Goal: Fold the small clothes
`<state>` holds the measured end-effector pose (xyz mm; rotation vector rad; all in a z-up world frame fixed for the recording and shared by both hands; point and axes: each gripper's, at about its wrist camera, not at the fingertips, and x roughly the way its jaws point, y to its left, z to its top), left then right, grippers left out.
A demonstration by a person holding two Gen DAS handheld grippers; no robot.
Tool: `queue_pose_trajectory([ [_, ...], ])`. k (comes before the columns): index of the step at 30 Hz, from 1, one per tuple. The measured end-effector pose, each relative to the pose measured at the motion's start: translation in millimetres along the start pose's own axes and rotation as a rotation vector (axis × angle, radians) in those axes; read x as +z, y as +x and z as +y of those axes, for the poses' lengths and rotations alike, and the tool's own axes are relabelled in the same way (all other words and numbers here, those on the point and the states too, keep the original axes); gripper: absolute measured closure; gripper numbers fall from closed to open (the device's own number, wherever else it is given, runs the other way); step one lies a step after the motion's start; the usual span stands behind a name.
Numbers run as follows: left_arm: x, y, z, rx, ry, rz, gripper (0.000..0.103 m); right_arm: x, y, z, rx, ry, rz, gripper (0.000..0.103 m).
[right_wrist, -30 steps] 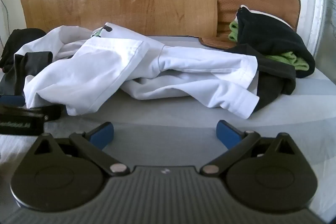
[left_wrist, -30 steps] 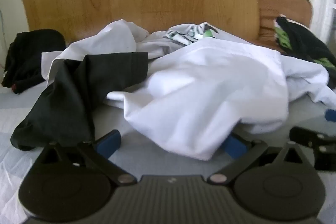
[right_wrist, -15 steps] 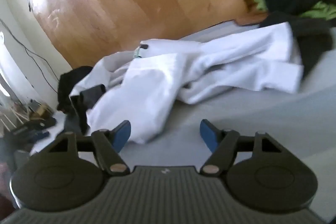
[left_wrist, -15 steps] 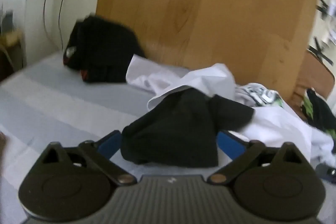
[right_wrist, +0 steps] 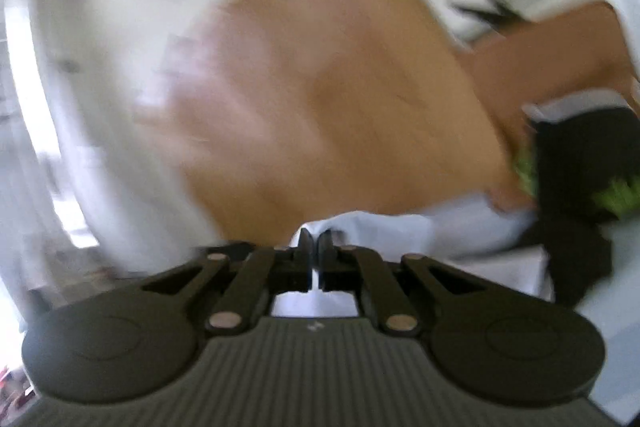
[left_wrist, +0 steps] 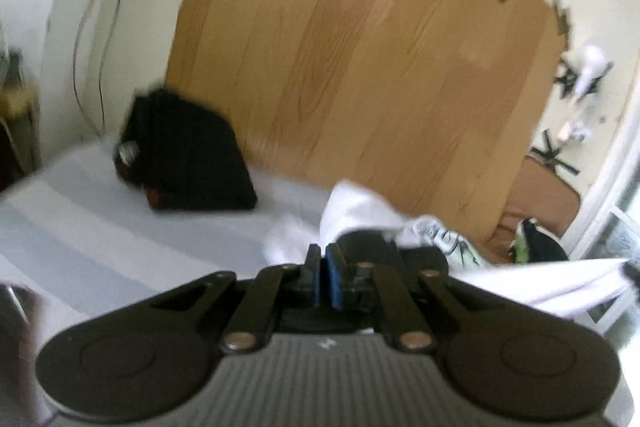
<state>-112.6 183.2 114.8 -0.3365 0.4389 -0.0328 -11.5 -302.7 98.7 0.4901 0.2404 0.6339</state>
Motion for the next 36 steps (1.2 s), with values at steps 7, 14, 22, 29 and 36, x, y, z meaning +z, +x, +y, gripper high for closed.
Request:
queue_pose_trajectory([
  [7,4.3,-49.5,35.9,0.251,-0.008,-0.016,0.078,-15.4,-88.6,20.5,0.367,-0.207,0.117,0.055],
  [14,19.9,-18.8,38.7,0.258,-0.004,0.03,0.035,-1.3,-28.9,-34.7,-0.079,-0.098,0.069,0.05],
  [22,18.6,96.6,-7.0,0.133,0.115,0.206,0.015,-11.2,109.5,-60.8,-0.221,-0.2,0.301,0.049],
  [29,28.3,191.2,-5.7,0.07,0.081,0.36,0.01,-2.7,216.8,-109.2,-0.267,-0.071,0.48,0.049],
  [36,5.6,223.7,-5.6,0.095,0.136,0.46,0.092,-33.1,242.7,-123.7,-0.147,0.025,0.591,0.083],
])
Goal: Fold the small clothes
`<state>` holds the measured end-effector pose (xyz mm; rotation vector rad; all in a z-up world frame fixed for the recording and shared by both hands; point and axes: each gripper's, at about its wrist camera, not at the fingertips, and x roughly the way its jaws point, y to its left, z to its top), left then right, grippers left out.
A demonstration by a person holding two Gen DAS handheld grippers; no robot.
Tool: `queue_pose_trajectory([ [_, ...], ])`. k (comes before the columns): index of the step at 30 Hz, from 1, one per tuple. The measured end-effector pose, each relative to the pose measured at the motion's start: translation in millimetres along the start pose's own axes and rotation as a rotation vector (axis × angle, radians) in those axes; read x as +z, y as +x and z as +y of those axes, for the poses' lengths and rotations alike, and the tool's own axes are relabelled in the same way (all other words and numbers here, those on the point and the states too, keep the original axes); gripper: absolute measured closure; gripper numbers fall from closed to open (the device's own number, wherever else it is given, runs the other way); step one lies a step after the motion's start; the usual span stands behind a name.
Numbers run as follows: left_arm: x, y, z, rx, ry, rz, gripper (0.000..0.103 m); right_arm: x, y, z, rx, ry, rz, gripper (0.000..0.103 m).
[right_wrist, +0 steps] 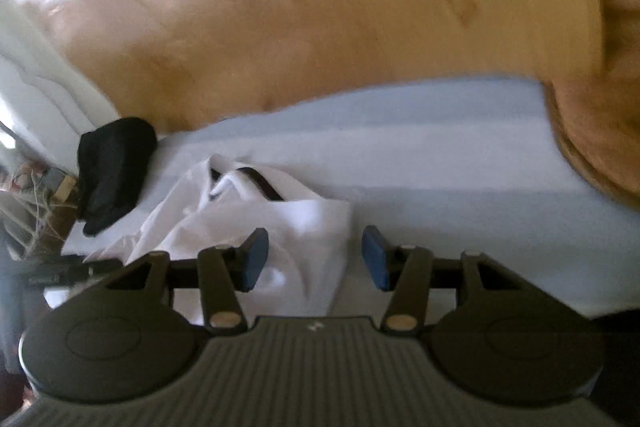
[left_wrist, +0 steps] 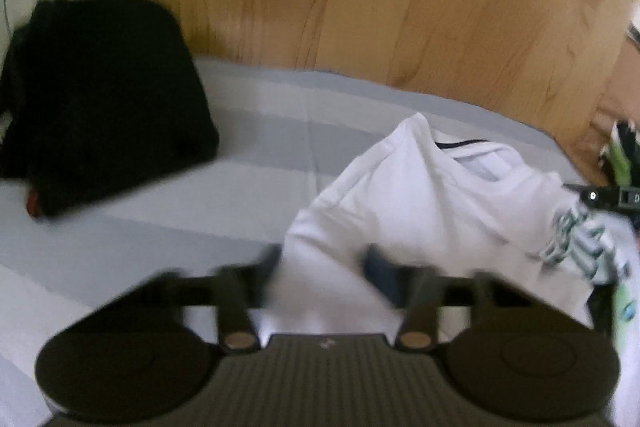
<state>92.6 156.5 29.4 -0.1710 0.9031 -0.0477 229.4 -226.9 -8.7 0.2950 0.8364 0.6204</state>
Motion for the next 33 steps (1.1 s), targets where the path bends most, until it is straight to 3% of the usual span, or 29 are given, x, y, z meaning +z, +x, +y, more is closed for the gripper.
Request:
queue_pose_trajectory([
  [1,-2.2,-2.9,0.1,-0.011,-0.002,0.002,0.094,0.2,-1.2,9.9,-0.006,-0.033,0.013,0.094],
  [4,-5.7,-32.8,0.0,0.01,0.003,-0.076,0.095,-8.7,-19.8,34.2,-0.088,-0.108,-0.051,0.095],
  [9,-6.0,-124.3,-3.4,0.007,0.027,-0.278,0.096,-17.9,-112.8,82.8,-0.216,-0.31,-0.298,0.096],
  [15,-21.1,-261.0,-20.5,-0.001,0.077,-0.586,0.096,-45.8,-264.1,153.9,-0.335,-0.52,-0.663,0.097],
  [17,-31.1,-297.1,-28.2,-0.017,0.09,-0.671,0.096,-58.7,-316.9,174.0,-0.339,-0.545,-0.771,0.097],
  [23,-75.5,-403.2,-53.4,-0.075,0.123,-0.91,0.096,-90.9,-423.8,213.8,-0.329,-0.595,-1.013,0.097],
  [29,-99.5,-495.8,-81.1,-0.088,0.149,-1.104,0.096,-100.8,-494.6,259.0,-0.302,-0.634,-1.153,0.097],
  [33,-102.3,-537.8,-98.5,-0.043,0.223,-1.191,0.096,-80.5,-519.4,270.0,-0.264,-0.631,-1.159,0.097],
])
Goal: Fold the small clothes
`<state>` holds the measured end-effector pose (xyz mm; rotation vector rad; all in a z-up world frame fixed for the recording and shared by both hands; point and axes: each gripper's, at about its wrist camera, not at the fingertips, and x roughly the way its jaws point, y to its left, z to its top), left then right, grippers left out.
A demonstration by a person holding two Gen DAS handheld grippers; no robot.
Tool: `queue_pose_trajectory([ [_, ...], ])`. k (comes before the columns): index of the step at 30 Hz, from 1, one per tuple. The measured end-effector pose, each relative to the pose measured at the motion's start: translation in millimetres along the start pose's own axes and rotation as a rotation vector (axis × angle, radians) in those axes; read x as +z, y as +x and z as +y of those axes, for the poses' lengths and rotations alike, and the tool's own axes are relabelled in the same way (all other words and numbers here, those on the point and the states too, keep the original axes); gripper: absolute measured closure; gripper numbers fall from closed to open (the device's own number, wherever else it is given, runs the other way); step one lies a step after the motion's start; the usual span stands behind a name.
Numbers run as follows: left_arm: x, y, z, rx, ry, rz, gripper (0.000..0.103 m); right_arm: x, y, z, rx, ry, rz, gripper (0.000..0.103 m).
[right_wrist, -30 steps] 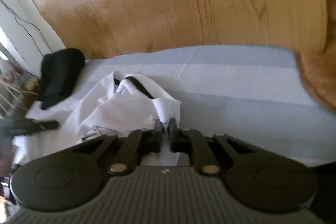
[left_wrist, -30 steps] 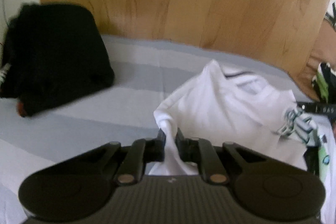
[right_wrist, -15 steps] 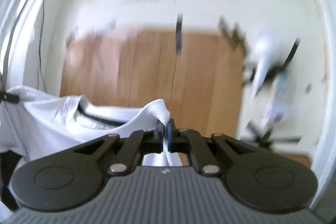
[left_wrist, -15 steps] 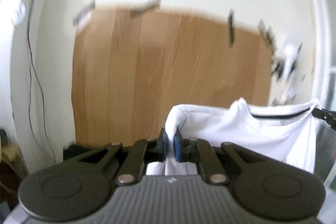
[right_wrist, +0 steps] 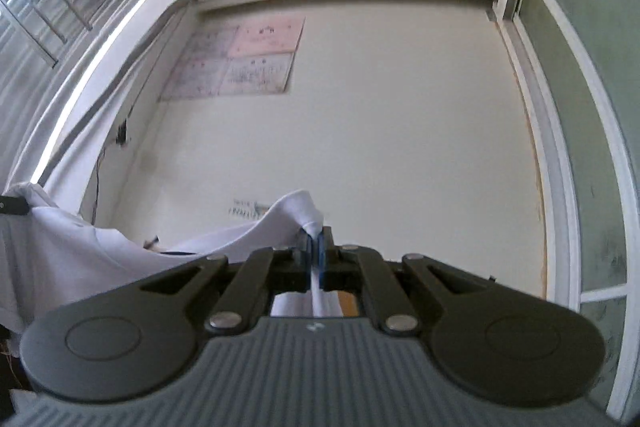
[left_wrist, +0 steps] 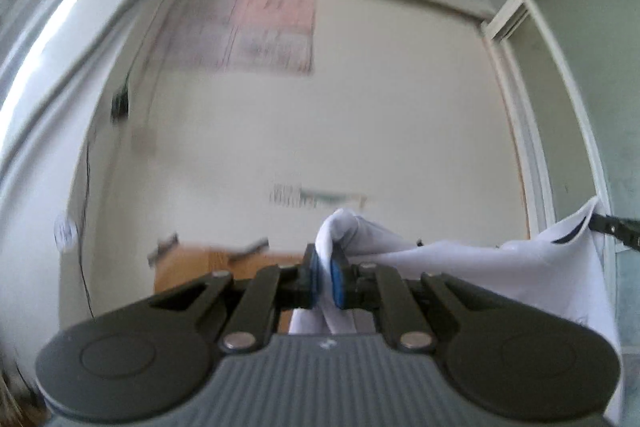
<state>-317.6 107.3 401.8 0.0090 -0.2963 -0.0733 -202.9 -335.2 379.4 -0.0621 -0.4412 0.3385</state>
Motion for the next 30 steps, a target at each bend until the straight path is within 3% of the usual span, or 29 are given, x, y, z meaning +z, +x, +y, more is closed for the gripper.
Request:
queue_pose_trajectory([
  [4,12.9,4.4,-1.8,0.017,0.035,-0.012,0.096,16.7,3.4,-7.3,-0.005,-0.012,0.016,0.097],
  [6,9.8,13.8,-3.4,0.034,0.047,0.003,0.096,15.2,-4.1,7.0,-0.025,-0.034,0.029,0.097],
  [9,-12.9,36.8,-9.4,0.075,0.042,0.068,0.096,-14.1,11.8,5.1,-0.002,-0.014,0.096,0.097],
  [12,-52.5,81.0,-0.4,0.107,0.02,0.19,0.096,-61.6,49.8,10.9,0.023,0.021,0.21,0.097],
  [19,-195.9,207.8,28.1,0.267,-0.028,0.533,0.096,-216.8,173.2,45.1,0.054,0.147,0.529,0.097],
  [21,-242.2,236.2,42.5,0.318,-0.045,0.609,0.096,-267.2,210.8,55.2,0.112,0.19,0.64,0.092],
  [23,-298.2,262.7,54.5,0.377,-0.028,0.713,0.091,-310.5,234.7,62.4,0.099,0.196,0.737,0.081],
  [27,-410.0,276.7,76.1,0.465,-0.007,0.965,0.09,-371.1,232.0,39.1,0.021,0.222,0.849,0.08],
  [30,-449.0,258.7,82.0,0.474,-0.043,1.02,0.089,-401.2,201.8,12.7,-0.024,0.213,0.947,0.078],
])
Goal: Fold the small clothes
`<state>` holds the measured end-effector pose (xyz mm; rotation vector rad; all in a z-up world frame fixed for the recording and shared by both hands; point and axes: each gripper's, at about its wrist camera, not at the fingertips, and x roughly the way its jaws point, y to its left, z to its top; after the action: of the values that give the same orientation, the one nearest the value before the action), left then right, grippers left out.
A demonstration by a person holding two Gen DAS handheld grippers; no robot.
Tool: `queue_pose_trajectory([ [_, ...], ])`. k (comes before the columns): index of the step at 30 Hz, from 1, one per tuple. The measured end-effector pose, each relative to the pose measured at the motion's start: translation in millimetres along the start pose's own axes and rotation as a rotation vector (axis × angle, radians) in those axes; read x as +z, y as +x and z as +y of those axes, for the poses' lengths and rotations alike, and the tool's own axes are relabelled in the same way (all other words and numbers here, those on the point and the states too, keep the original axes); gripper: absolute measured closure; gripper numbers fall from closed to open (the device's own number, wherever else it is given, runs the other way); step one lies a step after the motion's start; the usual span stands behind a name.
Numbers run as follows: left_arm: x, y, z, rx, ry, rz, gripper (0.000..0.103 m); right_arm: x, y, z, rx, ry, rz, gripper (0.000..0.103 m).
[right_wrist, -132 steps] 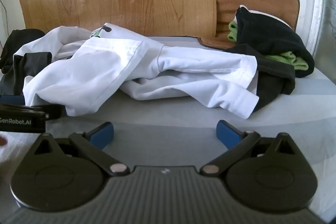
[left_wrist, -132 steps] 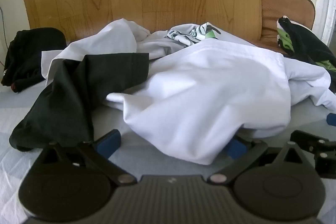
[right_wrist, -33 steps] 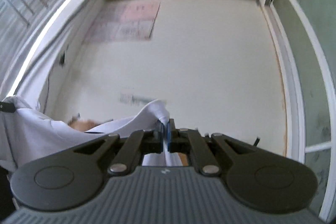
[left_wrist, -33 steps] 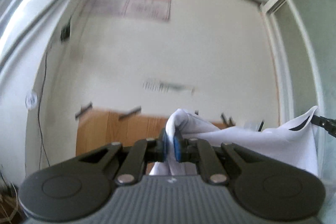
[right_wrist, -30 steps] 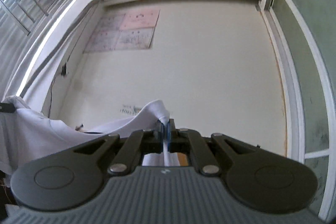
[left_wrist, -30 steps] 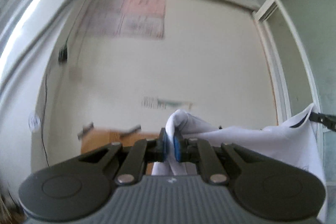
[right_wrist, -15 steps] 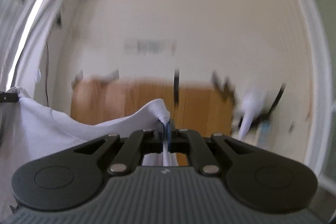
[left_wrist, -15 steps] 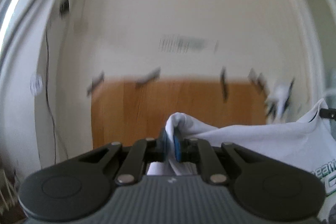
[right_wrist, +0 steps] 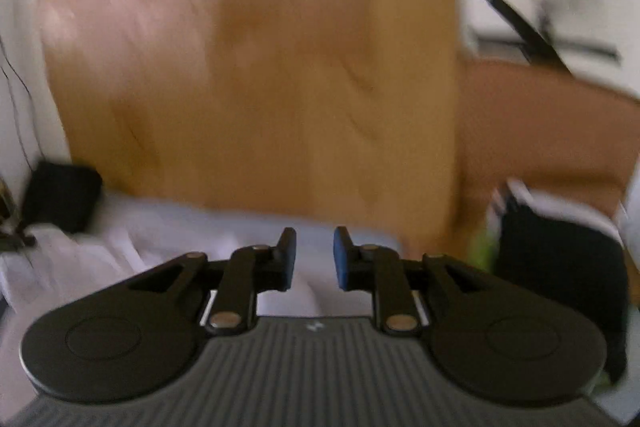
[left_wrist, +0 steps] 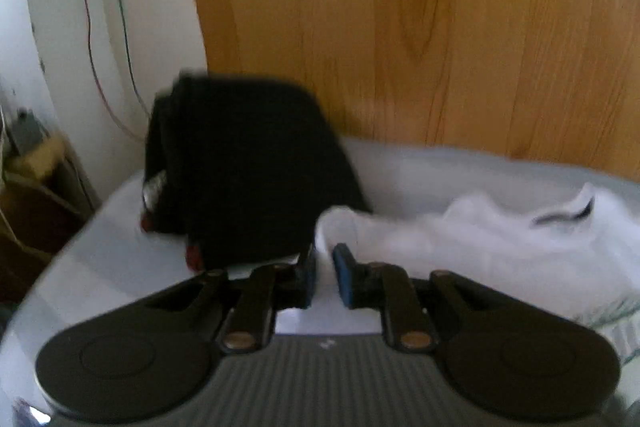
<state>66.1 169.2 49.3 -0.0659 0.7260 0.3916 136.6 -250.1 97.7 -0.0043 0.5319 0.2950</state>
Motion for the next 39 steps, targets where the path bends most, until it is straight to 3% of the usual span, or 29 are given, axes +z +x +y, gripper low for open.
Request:
queue_pose_trajectory([
  [1,-8.9,1.0,1.9,0.002,0.002,-0.005,0.085,-13.9,-1.6,-5.7,-0.006,0.012,0.028,0.076],
  [3,-15.5,2.3,4.7,0.002,0.009,-0.012,0.082,-38.8,-5.1,-16.0,0.009,0.051,0.09,0.056],
  [4,-16.0,1.3,6.0,0.001,0.015,-0.013,0.082,-51.7,-9.0,-13.8,0.013,0.073,0.106,0.052],
  [7,-10.4,-0.8,7.4,-0.005,0.028,-0.015,0.08,-82.5,-7.5,2.3,0.039,0.101,0.155,0.051],
  [8,-6.0,1.4,6.6,-0.01,0.027,-0.013,0.08,-89.7,-3.6,13.3,0.059,0.081,0.181,0.056],
  [9,-5.7,1.9,7.0,-0.014,0.025,-0.013,0.079,-96.0,0.1,24.2,0.075,0.06,0.206,0.084],
  [11,-8.2,1.3,6.7,-0.017,0.032,-0.012,0.079,-103.5,1.4,47.6,0.058,-0.025,0.188,0.097],
  [13,-10.5,1.0,8.0,-0.02,0.039,-0.009,0.079,-100.2,-1.6,56.7,-0.028,-0.111,0.162,0.099],
  [14,-10.0,-2.0,9.6,-0.029,0.04,-0.011,0.078,-94.2,-5.1,54.0,-0.117,-0.161,0.136,0.1],
  [17,-6.7,-15.3,16.0,-0.06,0.042,-0.038,0.073,-85.0,-19.4,36.3,-0.536,-0.446,0.032,0.1],
  [18,-5.4,-18.8,16.9,-0.066,0.046,-0.048,0.067,-81.8,-25.8,23.7,-0.612,-0.482,0.046,0.1],
  [19,-2.5,-21.7,18.4,-0.073,0.055,-0.06,0.058,-77.4,-31.7,12.3,-0.608,-0.455,0.092,0.1],
  [21,4.3,-22.4,19.3,-0.076,0.071,-0.074,0.048,-64.2,-49.6,-9.1,-0.508,-0.288,0.123,0.096],
  [23,14.8,-18.8,19.3,-0.07,0.09,-0.092,0.044,-49.9,-56.5,-15.0,-0.395,-0.135,0.117,0.096],
  [26,28.1,-7.1,19.6,-0.058,0.083,-0.085,0.039,-33.7,-34.3,-1.1,-0.23,-0.031,0.077,0.094],
  [30,28.3,5.8,22.3,-0.051,0.079,-0.027,0.039,-35.6,26.4,24.8,-0.188,-0.079,0.125,0.093],
  [34,15.9,9.3,28.5,-0.052,0.113,-0.011,0.028,-42.1,78.1,49.9,-0.089,-0.123,0.197,0.092],
  [37,9.9,16.1,35.8,-0.074,0.12,0.003,0.027,-43.4,69.9,82.1,0.026,-0.128,0.188,0.091],
  [39,6.0,17.8,37.1,-0.094,0.114,0.001,0.025,-45.6,52.0,109.1,0.123,-0.234,0.153,0.091],
])
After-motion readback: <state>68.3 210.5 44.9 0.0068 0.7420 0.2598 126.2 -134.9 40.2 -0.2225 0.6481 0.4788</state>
